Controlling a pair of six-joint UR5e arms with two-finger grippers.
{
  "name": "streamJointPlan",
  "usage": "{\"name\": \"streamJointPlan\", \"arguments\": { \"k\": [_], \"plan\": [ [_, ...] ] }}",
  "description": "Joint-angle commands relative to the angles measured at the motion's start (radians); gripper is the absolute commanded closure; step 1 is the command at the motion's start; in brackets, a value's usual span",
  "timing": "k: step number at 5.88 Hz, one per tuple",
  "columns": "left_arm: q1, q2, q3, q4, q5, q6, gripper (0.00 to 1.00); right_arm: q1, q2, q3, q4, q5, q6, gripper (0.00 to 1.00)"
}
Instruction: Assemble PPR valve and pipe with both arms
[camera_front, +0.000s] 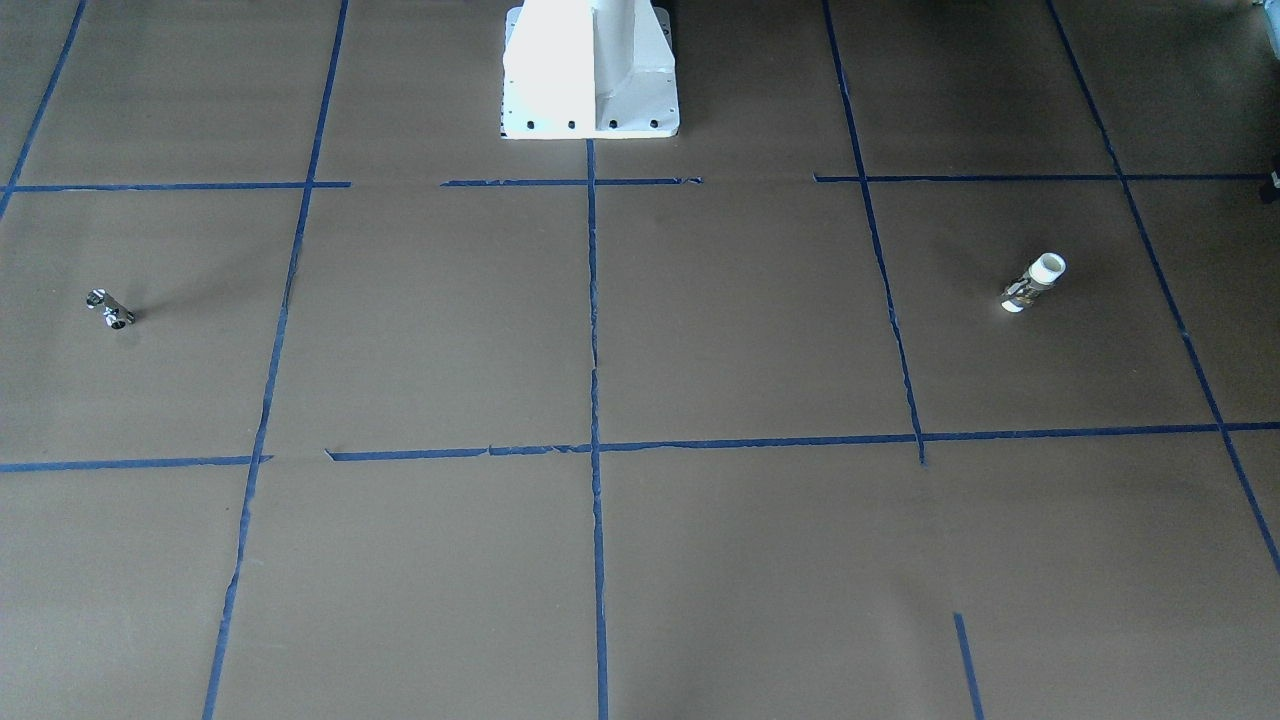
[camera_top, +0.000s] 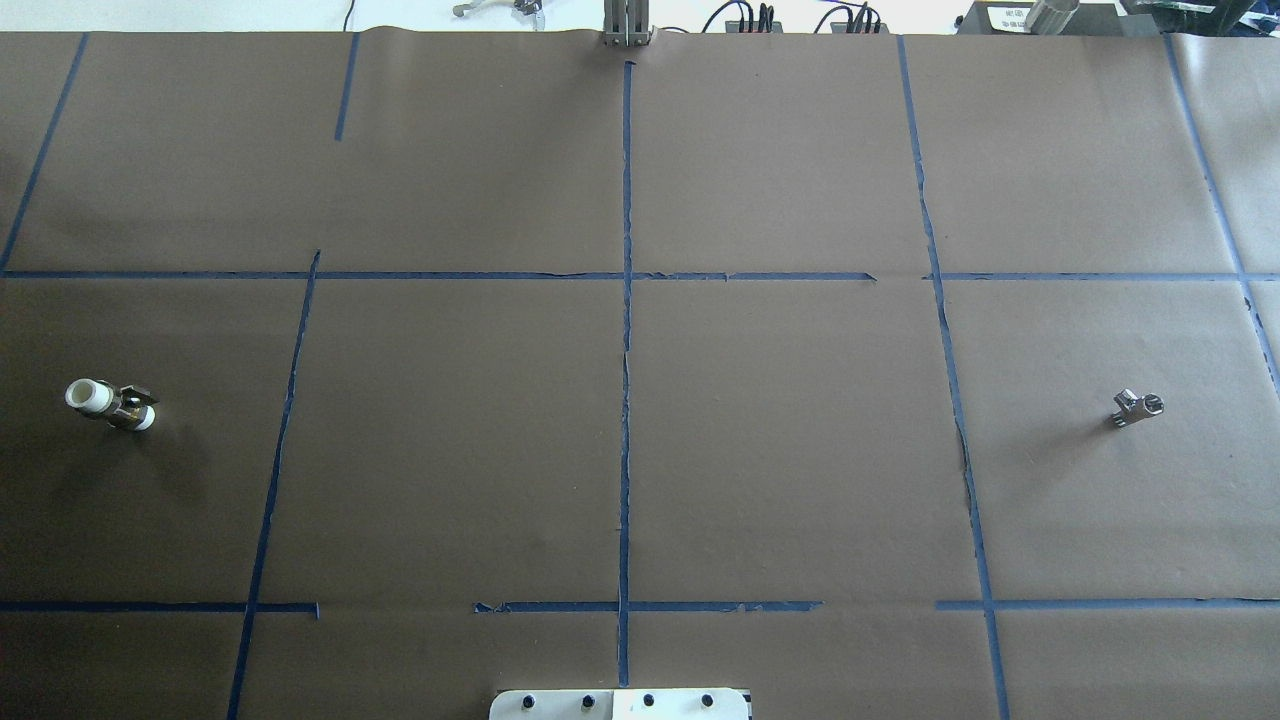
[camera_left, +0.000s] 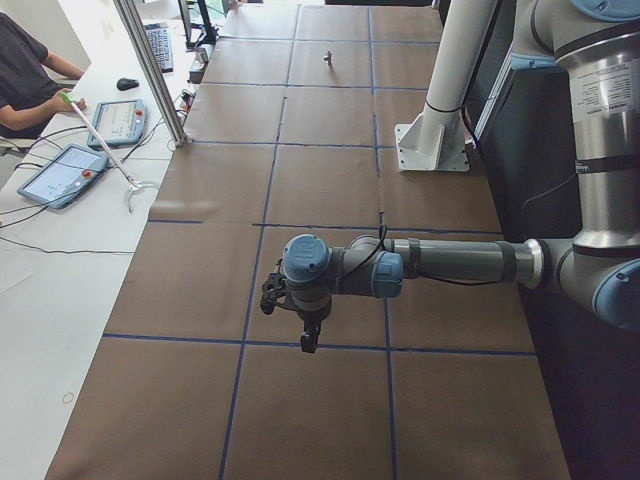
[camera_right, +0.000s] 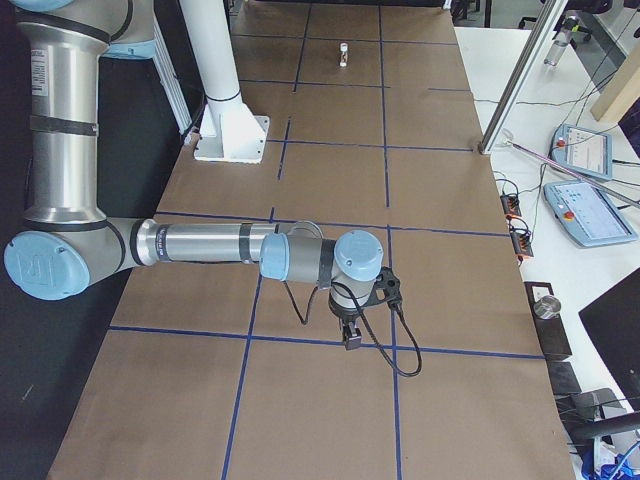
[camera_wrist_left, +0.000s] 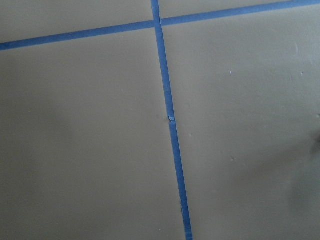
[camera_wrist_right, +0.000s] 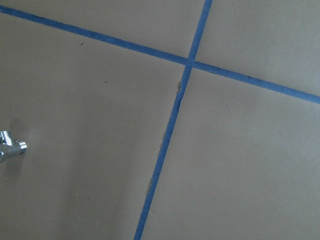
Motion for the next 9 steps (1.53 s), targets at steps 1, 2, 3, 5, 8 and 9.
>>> {"name": "streamJointPlan", "arguments": {
  "k": [1, 2, 3, 5, 8, 9],
  "plan": [
    [-0.001, 0.007, -0.009, -0.011, -0.010, 0.008, 0.00, -0.001, -0.018, 0.006, 0.001, 0.007, -0.001, 0.00],
    [-0.001, 0.005, -0.006, -0.013, -0.010, 0.001, 0.00, -0.001, -0.024, 0.008, 0.006, 0.010, -0.001, 0.00],
    [-0.001, 0.007, -0.014, -0.016, -0.011, 0.013, 0.00, -0.003, -0.028, 0.008, 0.012, 0.010, -0.001, 0.00],
    [0.001, 0.007, -0.028, -0.014, -0.014, 0.012, 0.00, -0.003, -0.036, 0.014, 0.014, 0.020, 0.001, 0.00],
    [0.121, -0.021, -0.134, -0.014, -0.146, -0.251, 0.00, -0.001, -0.039, 0.014, 0.015, 0.020, -0.003, 0.00],
    [0.192, -0.027, -0.191, -0.014, -0.143, -0.362, 0.00, -0.003, -0.039, 0.020, 0.017, 0.022, -0.003, 0.00]
  ]
}}
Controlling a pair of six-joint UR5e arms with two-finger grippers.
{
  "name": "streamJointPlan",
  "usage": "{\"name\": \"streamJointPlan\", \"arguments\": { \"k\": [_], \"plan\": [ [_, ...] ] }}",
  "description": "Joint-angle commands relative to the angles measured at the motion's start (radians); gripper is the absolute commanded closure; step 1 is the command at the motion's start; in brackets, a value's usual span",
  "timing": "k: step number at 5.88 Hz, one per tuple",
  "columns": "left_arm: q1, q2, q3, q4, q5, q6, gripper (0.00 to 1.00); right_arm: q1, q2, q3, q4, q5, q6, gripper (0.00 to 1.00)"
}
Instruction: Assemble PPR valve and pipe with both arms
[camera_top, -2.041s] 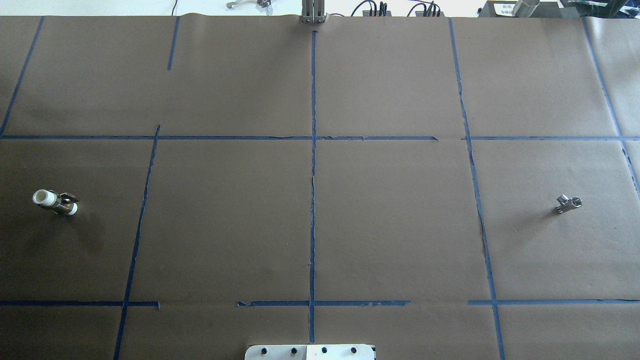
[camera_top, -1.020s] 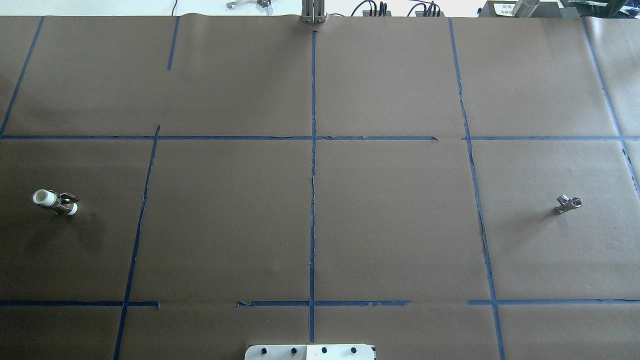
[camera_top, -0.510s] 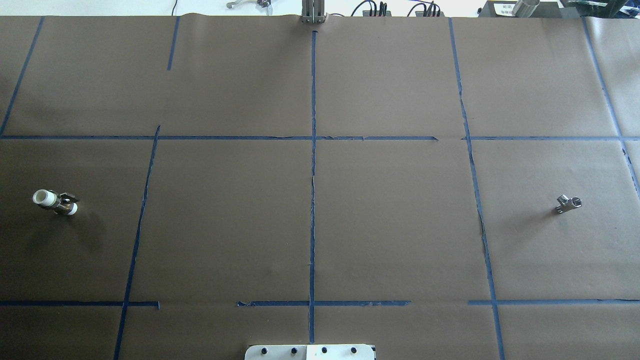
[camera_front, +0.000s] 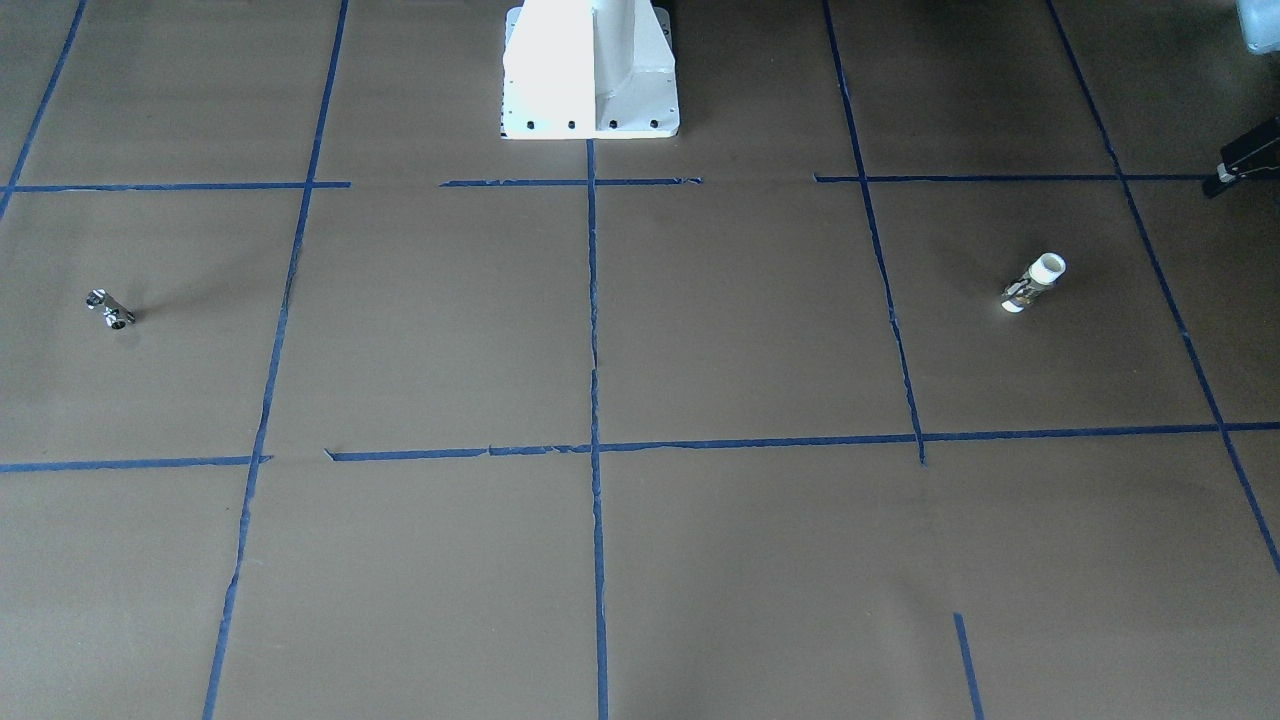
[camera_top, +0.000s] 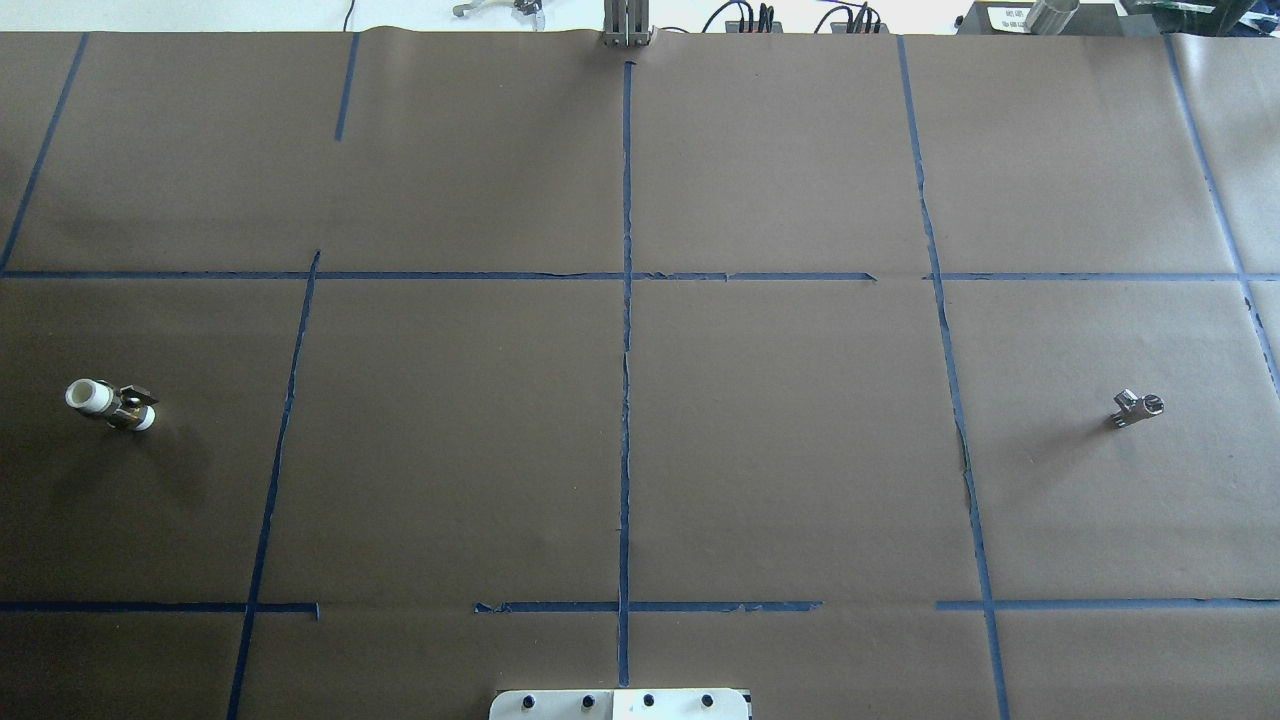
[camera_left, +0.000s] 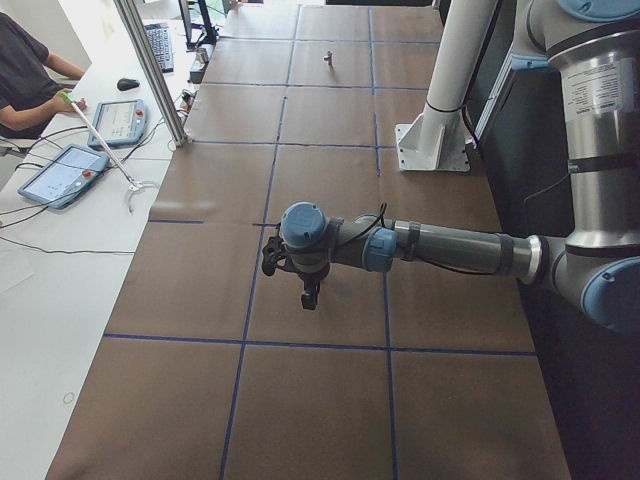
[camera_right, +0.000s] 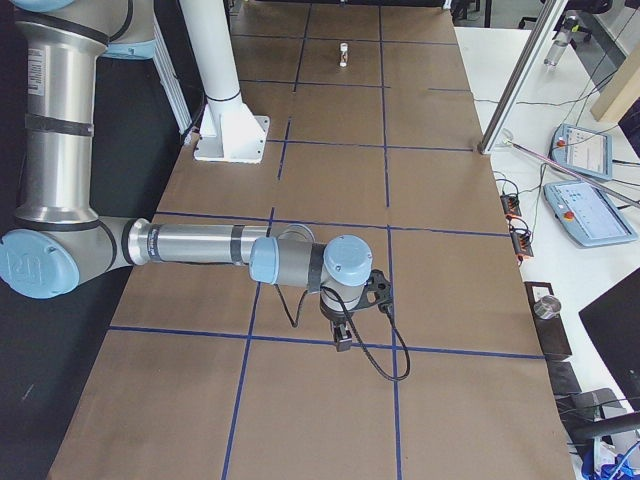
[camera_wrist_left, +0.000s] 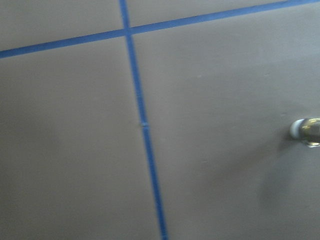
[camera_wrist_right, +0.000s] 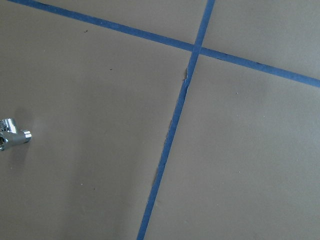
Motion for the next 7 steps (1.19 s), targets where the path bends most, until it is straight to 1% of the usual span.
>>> {"name": "streamJointPlan", "arguments": {
  "k": [1, 2, 3, 4, 5, 7],
  "plan": [
    [0.127, -0.081, -0.057, 0.002, 0.051, -0.154, 0.00, -0.002, -0.001, 0.004, 0.001, 0.001, 0.000, 0.00],
    [0.178, -0.095, -0.051, -0.003, 0.149, -0.195, 0.00, -0.002, -0.002, 0.003, 0.000, 0.024, 0.003, 0.00],
    [0.195, -0.115, -0.038, -0.010, 0.179, -0.204, 0.00, -0.002, -0.010, 0.003, 0.000, 0.046, 0.003, 0.00],
    [0.212, -0.156, 0.008, -0.011, 0.176, -0.238, 0.00, -0.008, -0.009, 0.003, 0.000, 0.046, 0.003, 0.00],
    [0.302, -0.196, 0.037, -0.011, 0.181, -0.313, 0.00, -0.011, -0.009, 0.004, 0.000, 0.046, 0.003, 0.00],
    [0.353, -0.201, 0.044, -0.011, 0.232, -0.320, 0.00, -0.016, -0.009, 0.004, 0.001, 0.046, 0.003, 0.00]
  ]
}}
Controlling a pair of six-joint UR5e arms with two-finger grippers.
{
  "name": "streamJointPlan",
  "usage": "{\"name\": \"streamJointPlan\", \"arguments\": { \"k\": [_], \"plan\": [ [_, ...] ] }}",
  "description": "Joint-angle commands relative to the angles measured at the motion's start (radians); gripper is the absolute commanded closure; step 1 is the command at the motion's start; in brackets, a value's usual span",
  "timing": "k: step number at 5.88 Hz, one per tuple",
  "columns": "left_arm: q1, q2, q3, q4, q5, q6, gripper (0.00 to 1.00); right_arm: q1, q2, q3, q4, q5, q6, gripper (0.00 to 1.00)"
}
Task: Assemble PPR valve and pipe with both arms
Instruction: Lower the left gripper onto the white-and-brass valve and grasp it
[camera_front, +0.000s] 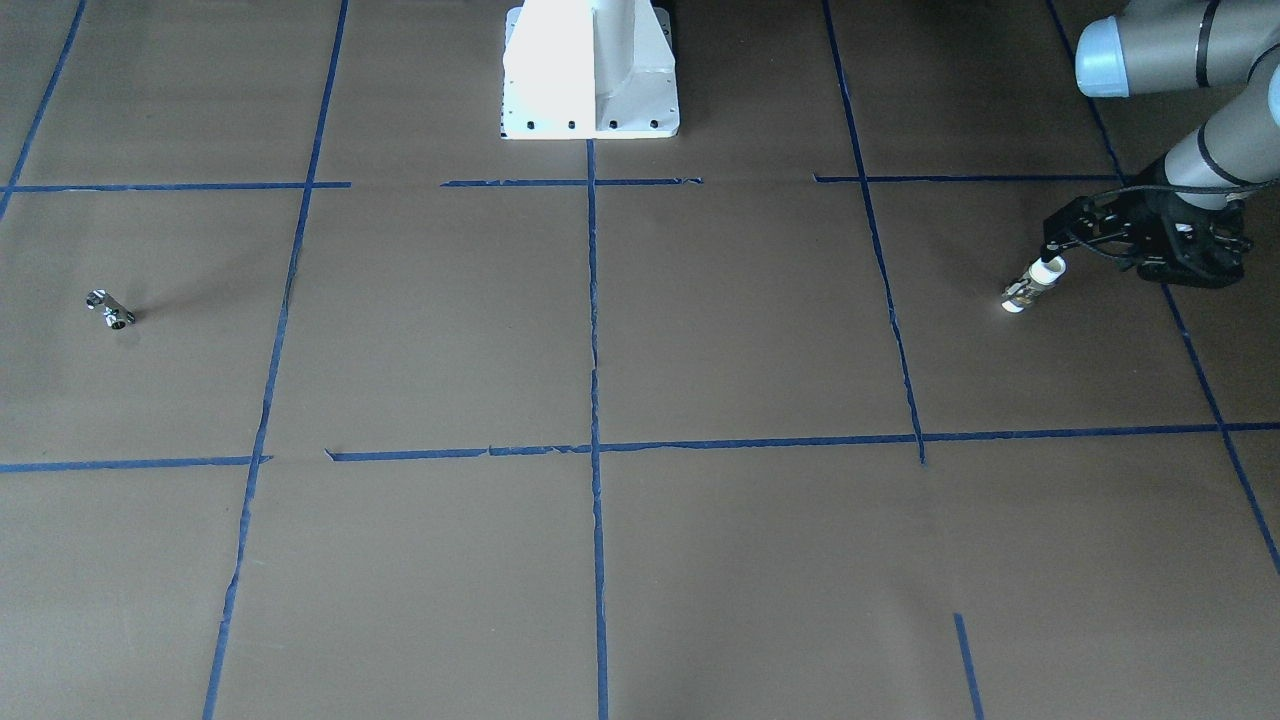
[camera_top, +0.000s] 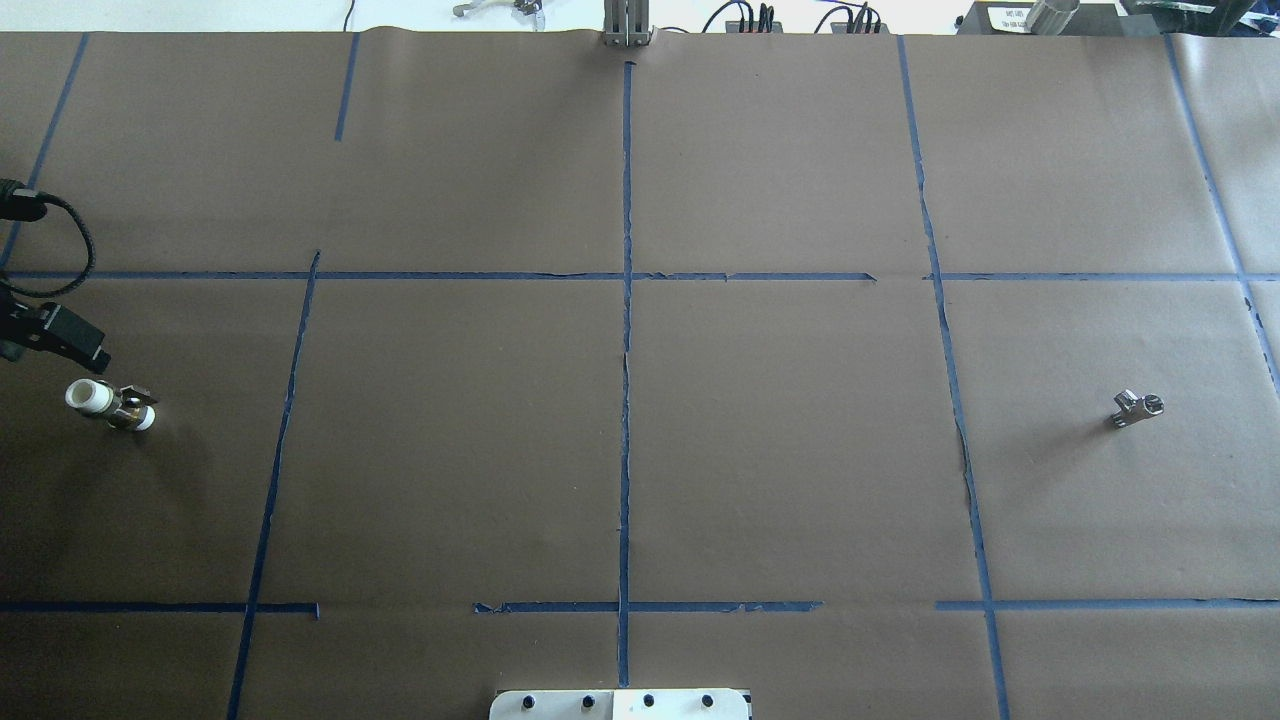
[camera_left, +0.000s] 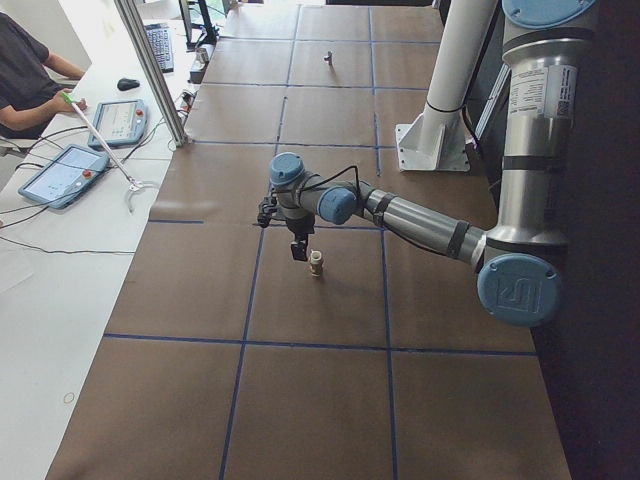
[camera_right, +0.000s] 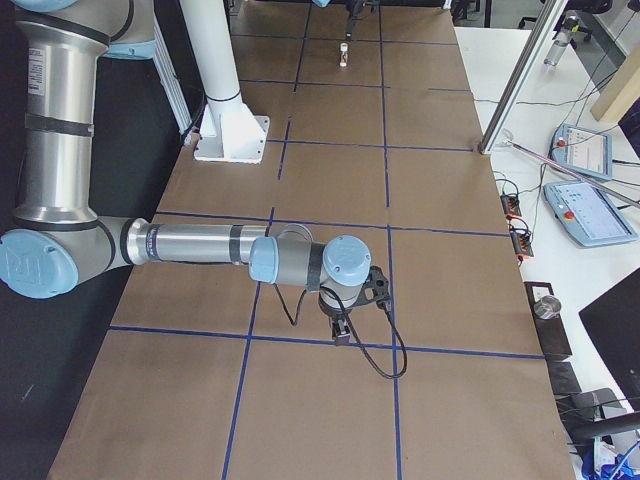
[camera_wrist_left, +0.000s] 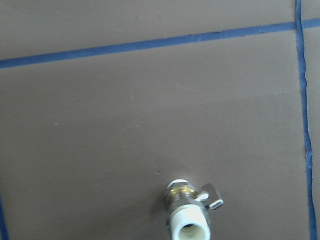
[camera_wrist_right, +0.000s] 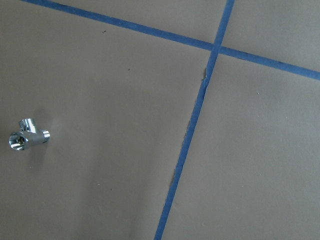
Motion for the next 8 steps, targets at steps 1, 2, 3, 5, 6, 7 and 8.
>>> {"name": "streamJointPlan", "arguments": {
  "k": [1, 2, 3, 5, 6, 7, 8],
  "plan": [
    [0.028, -0.002, 0.015, -0.002, 0.026, -0.007, 0.00, -0.004, 0.000, 0.000, 0.001, 0.000, 0.002, 0.00],
    [0.033, -0.004, 0.056, -0.037, 0.024, -0.007, 0.00, -0.004, 0.000, 0.000, 0.001, 0.000, 0.000, 0.00],
    [0.033, -0.002, 0.090, -0.082, 0.019, -0.008, 0.00, -0.004, 0.000, 0.000, 0.001, 0.000, 0.002, 0.00],
    [0.033, -0.002, 0.083, -0.084, 0.018, -0.010, 0.04, -0.006, 0.000, 0.003, 0.001, 0.000, 0.003, 0.00],
    [0.033, -0.002, 0.081, -0.083, 0.016, -0.011, 0.05, -0.004, 0.000, 0.011, 0.001, 0.000, 0.003, 0.00],
    [0.033, -0.001, 0.080, -0.083, 0.004, -0.011, 0.06, -0.006, 0.000, 0.014, 0.001, 0.000, 0.005, 0.00],
    [0.033, 0.006, 0.083, -0.083, -0.032, -0.011, 0.11, -0.004, 0.000, 0.015, 0.001, 0.002, 0.005, 0.00]
  ]
}}
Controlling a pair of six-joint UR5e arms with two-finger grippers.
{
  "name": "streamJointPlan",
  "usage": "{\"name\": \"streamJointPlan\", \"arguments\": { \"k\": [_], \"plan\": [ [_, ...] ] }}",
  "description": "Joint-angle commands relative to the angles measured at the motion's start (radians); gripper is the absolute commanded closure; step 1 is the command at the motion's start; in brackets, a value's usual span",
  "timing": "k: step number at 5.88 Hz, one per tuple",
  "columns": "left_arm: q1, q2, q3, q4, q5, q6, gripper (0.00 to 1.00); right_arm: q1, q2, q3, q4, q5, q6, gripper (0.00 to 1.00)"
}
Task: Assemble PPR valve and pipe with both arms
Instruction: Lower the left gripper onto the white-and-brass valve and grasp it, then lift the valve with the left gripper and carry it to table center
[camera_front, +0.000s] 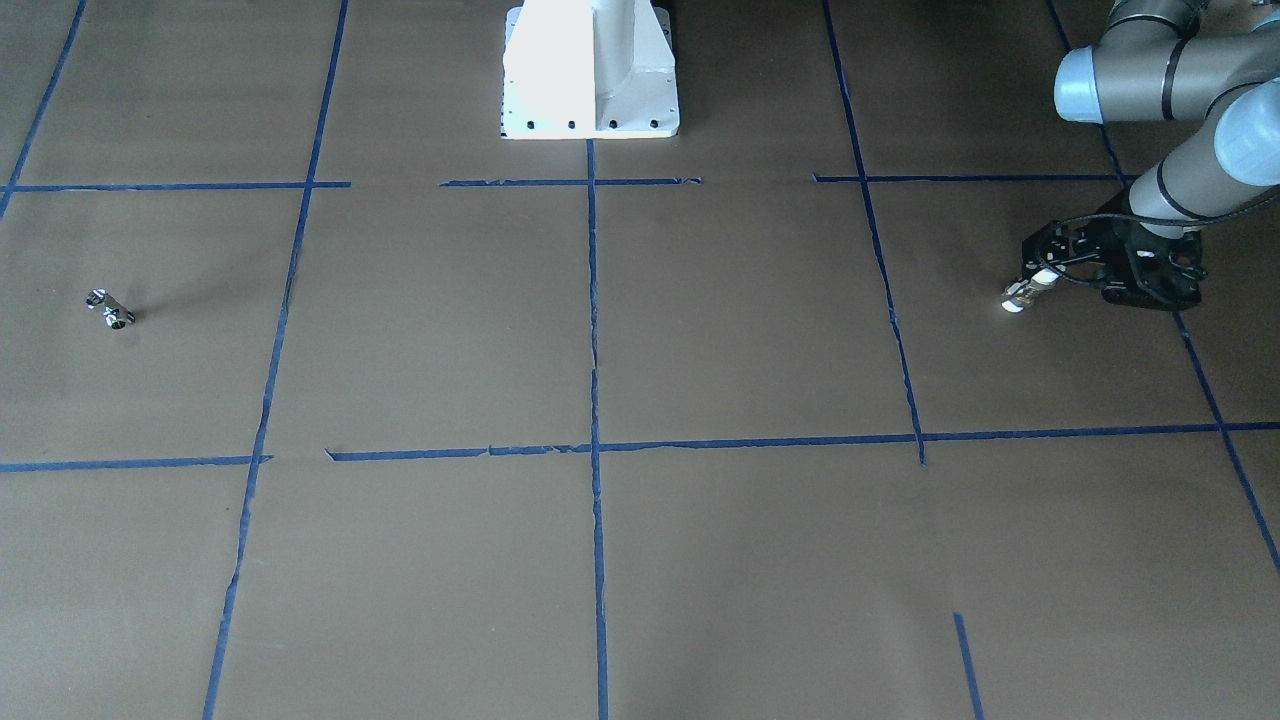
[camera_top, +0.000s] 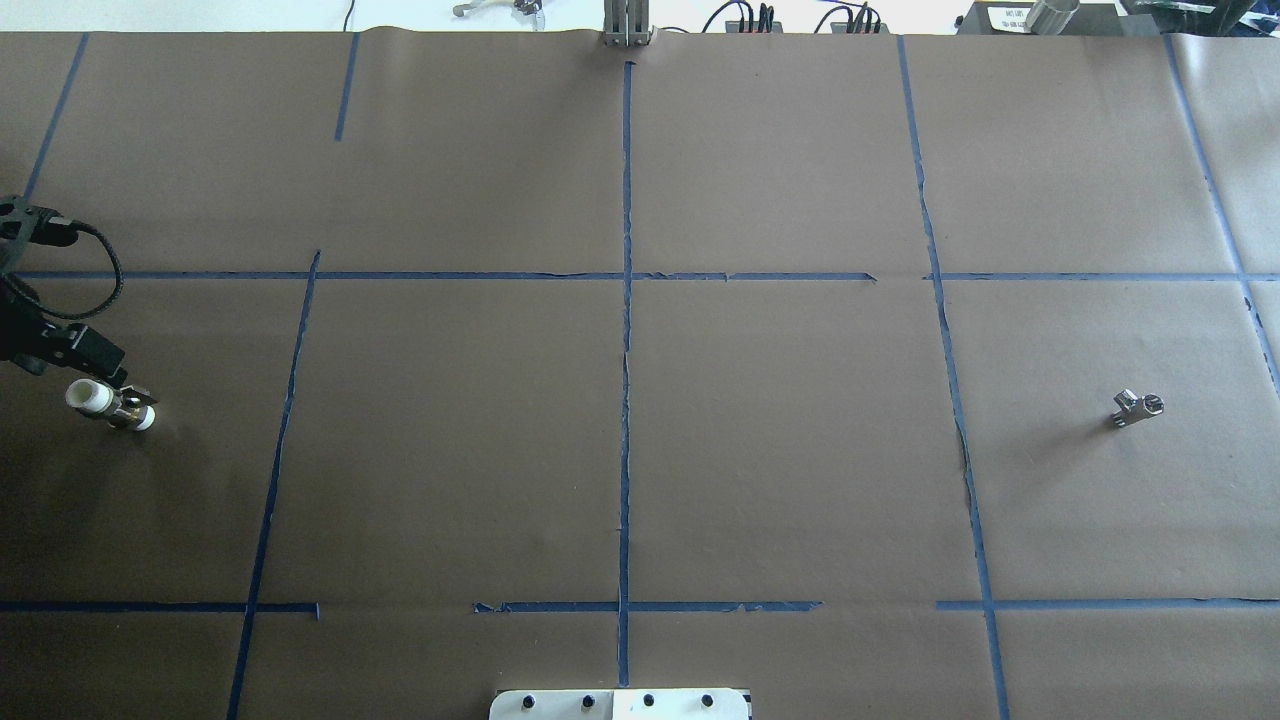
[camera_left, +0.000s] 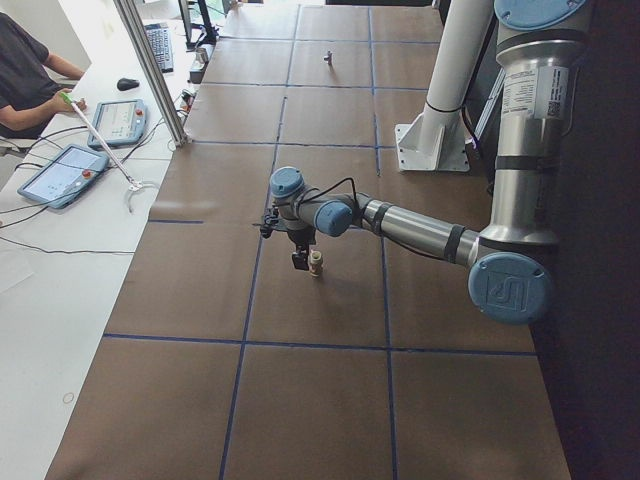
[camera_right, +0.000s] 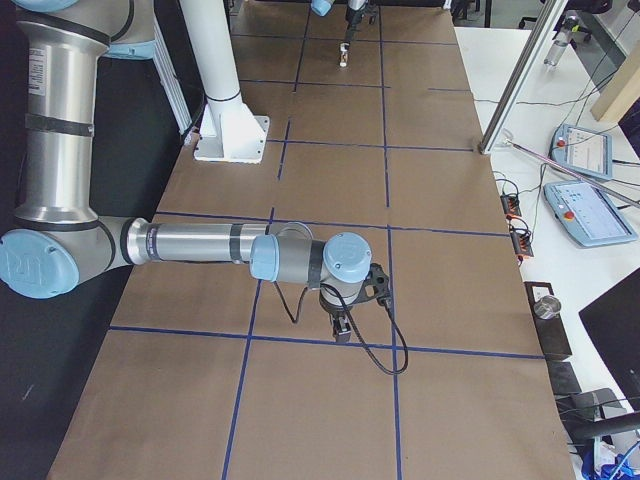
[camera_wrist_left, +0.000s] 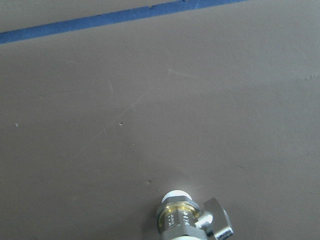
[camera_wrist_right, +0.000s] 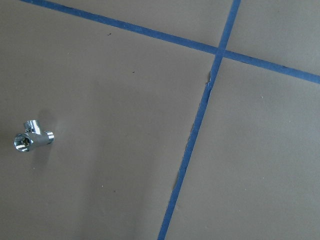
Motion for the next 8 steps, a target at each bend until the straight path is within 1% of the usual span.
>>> {"name": "streamJointPlan", "arguments": {
  "k": [1, 3, 4, 5, 6, 7, 8],
  "plan": [
    [0.000, 0.004, 0.001, 0.000, -0.028, 0.001, 0.21, 0.001, -0.002, 0.010, 0.000, 0.001, 0.000, 0.00],
    [0.000, 0.004, -0.006, 0.000, -0.028, 0.001, 0.83, 0.001, -0.002, 0.016, -0.002, 0.001, 0.000, 0.00],
    [0.000, 0.006, -0.008, 0.000, -0.028, 0.001, 0.97, 0.001, -0.003, 0.015, 0.000, 0.001, 0.000, 0.00],
    [0.000, 0.007, -0.011, 0.000, -0.026, 0.000, 1.00, 0.001, -0.003, 0.016, -0.002, 0.001, 0.000, 0.00],
    [-0.002, 0.007, -0.055, 0.003, -0.026, -0.023, 1.00, 0.001, -0.003, 0.016, -0.002, 0.003, 0.000, 0.00],
    [0.002, -0.009, -0.107, 0.006, -0.028, -0.123, 1.00, 0.001, -0.003, 0.016, -0.002, 0.028, 0.000, 0.00],
    [0.008, -0.067, -0.161, 0.015, -0.028, -0.222, 1.00, 0.001, -0.003, 0.016, -0.002, 0.030, 0.000, 0.00]
  ]
}}
